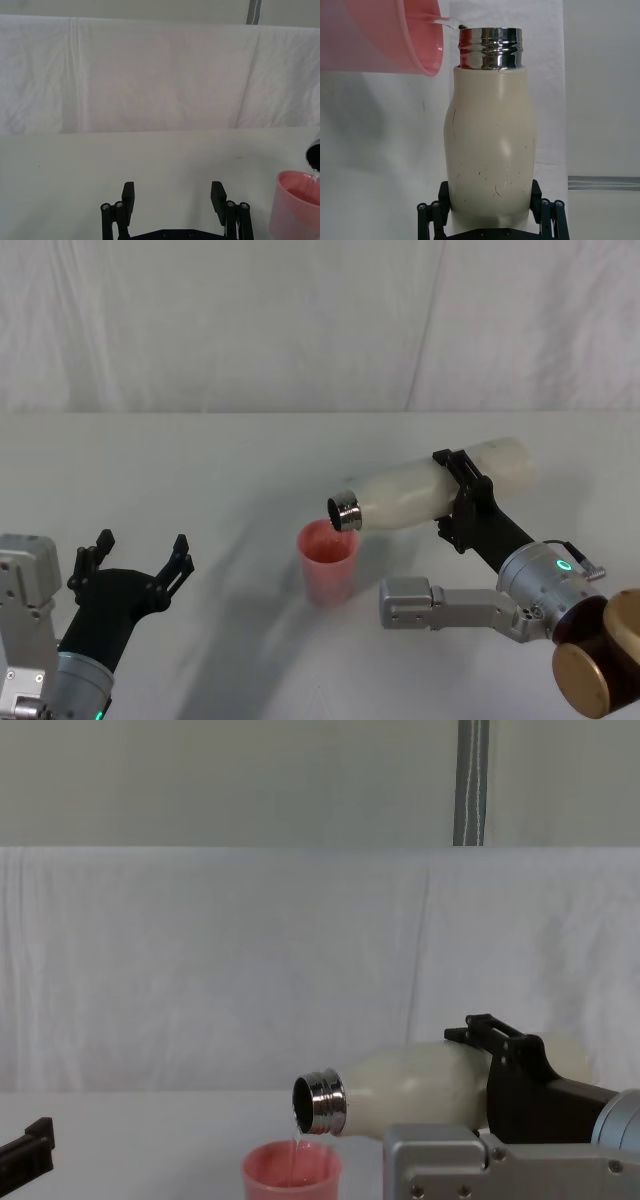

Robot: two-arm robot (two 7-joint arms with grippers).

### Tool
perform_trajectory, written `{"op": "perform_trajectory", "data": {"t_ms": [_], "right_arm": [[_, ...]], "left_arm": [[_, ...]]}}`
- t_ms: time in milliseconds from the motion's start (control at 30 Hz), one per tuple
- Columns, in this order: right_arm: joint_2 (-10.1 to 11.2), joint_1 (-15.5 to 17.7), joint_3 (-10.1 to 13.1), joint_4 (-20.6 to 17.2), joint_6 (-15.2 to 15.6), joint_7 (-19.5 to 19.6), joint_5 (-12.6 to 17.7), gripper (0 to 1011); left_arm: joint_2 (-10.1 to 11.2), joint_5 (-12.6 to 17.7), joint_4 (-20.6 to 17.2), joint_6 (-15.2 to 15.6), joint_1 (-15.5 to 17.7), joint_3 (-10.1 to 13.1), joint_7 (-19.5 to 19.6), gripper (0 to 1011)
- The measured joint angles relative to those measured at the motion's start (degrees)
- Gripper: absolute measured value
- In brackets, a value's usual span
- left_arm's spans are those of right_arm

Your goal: Grasp the thermos with one hand and pour water into the cup lid.

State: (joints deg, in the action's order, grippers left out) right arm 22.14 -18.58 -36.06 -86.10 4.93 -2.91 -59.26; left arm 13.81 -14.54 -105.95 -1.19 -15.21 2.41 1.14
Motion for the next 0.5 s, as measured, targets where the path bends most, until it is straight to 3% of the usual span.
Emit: {"op": "perform_trajectory", "data": {"t_ms": [500], "right_arm": [[0.3, -0.5, 0.1, -0.2, 0.1, -0.5, -0.3, 951]], "left_arm": [[0.0, 0.0, 0.0, 0.0, 0.0, 0.0, 0.0, 1001]]}}
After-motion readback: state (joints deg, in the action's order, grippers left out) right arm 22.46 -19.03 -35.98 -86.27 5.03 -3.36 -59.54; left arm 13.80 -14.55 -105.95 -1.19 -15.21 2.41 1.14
